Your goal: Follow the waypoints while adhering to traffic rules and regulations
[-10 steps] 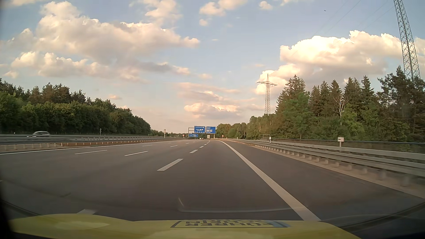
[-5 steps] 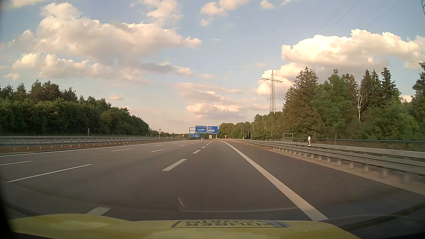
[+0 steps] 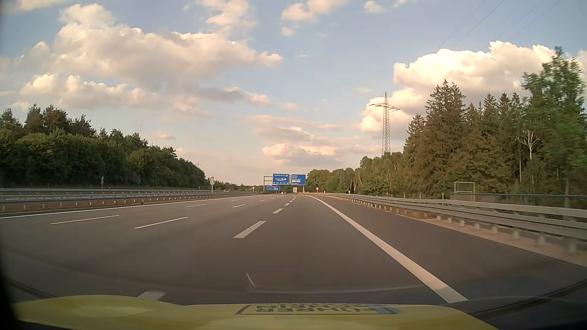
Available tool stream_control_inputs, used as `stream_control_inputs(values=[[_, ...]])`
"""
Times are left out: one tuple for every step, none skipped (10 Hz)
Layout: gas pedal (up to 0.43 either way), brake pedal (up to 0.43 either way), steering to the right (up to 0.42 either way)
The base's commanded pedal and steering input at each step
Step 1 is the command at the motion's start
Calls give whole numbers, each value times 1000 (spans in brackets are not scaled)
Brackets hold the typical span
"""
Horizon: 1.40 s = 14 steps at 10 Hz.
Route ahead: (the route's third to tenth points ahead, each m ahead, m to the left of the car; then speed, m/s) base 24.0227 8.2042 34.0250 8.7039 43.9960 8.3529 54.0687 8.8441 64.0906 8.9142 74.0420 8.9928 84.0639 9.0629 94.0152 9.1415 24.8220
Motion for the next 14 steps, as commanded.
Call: stream_control_inputs(values=[[390, 0, -7], [390, 0, -7], [390, 0, -7], [390, 0, -7], [390, 0, -7], [390, 0, -7], [390, 0, -6], [390, 0, -5], [378, 0, -5], [378, 0, -6], [378, 0, -5], [378, 0, -5], [378, 0, -5], [378, 0, -5]])
